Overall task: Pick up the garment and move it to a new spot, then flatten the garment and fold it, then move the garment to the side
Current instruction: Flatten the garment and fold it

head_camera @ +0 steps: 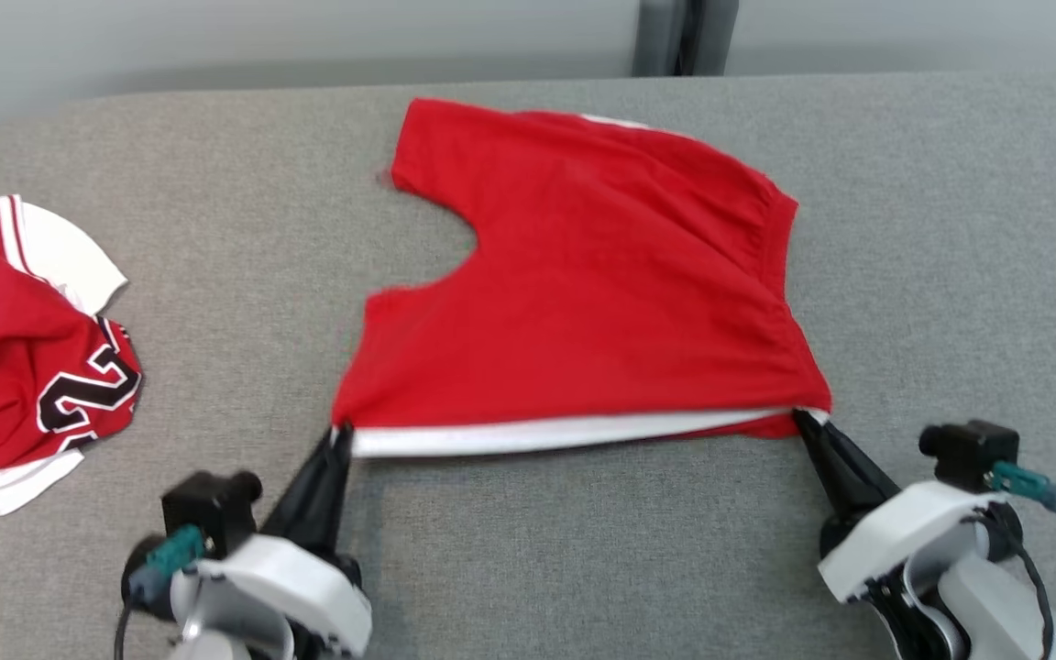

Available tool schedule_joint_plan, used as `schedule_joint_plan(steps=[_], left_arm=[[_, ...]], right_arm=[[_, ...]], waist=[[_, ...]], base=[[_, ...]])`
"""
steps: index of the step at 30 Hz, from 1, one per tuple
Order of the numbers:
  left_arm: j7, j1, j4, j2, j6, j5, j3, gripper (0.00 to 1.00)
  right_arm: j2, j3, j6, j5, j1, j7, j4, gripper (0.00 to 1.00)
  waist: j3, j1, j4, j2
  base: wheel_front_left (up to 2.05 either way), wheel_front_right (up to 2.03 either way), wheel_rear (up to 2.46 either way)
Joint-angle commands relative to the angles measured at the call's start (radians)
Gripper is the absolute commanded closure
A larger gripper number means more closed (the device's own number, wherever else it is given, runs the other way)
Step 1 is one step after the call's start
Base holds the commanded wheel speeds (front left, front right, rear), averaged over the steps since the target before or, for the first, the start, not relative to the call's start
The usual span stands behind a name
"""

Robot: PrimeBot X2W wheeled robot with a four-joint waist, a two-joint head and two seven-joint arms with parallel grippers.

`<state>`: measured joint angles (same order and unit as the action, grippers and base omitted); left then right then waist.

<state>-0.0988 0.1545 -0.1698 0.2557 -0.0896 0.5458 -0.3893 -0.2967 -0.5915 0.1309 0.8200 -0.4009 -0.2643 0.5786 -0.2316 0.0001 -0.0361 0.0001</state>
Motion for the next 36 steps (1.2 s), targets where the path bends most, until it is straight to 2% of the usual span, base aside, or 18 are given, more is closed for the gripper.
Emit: schedule_joint_plan(steps=[1,7,12,17,21,27,29,36], left_arm=[[0.024,-0.034,0.053,0.013,-0.019,0.005,-0.002,1.0],[0.178,-0.211,0.316,0.061,-0.11,0.002,-0.04,1.0],[0.256,-0.297,0.455,0.092,-0.166,-0.001,-0.051,1.0],[0.311,-0.35,0.549,0.116,-0.201,0.003,-0.057,1.0],[0.323,-0.355,0.589,0.139,-0.216,-0.003,-0.032,1.0],[0.323,-0.284,0.571,0.169,-0.184,0.019,0.011,1.0],[0.323,-0.266,0.562,0.172,-0.174,0.025,0.018,1.0],[0.344,-0.035,0.456,0.213,-0.078,0.035,0.05,1.0]], right_arm=[[-0.011,0.014,0.0,-0.004,0.029,0.002,-0.006,1.0],[-0.023,0.098,0.0,-0.045,0.168,0.05,-0.071,1.0],[-0.017,0.202,0.0,-0.095,0.3,0.127,-0.166,1.0],[0.017,0.319,0.0,-0.177,0.431,0.24,-0.308,1.0],[0.071,0.392,0.0,-0.243,0.496,0.335,-0.439,1.0],[0.165,0.455,0.0,-0.264,0.5,0.43,-0.565,1.0],[0.174,0.461,0.0,-0.266,0.488,0.44,-0.577,1.0],[0.217,0.497,0.0,-0.269,0.358,0.443,-0.575,1.0]], waist=[[0.023,-0.0001,-0.009,-0.0001],[0.06,-0.0001,-0.029,-0.0001],[0.082,-0.0001,-0.046,-0.0001],[0.085,-0.0001,-0.044,-0.0001],[0.069,-0.0001,-0.026,-0.0001],[0.036,-0.0001,-0.001,-0.0001],[0.028,-0.0001,0.004,-0.0001],[-0.041,-0.0001,0.039,-0.0001]], base=[[0.0,0.0,0.0],[0.0,0.0,0.0],[0.0,0.0,0.0],[0.0,0.0,0.0],[0.0,0.0,0.0],[0.0,0.0,0.0],[0.0,0.0,0.0],[0.0,0.0,0.0]])
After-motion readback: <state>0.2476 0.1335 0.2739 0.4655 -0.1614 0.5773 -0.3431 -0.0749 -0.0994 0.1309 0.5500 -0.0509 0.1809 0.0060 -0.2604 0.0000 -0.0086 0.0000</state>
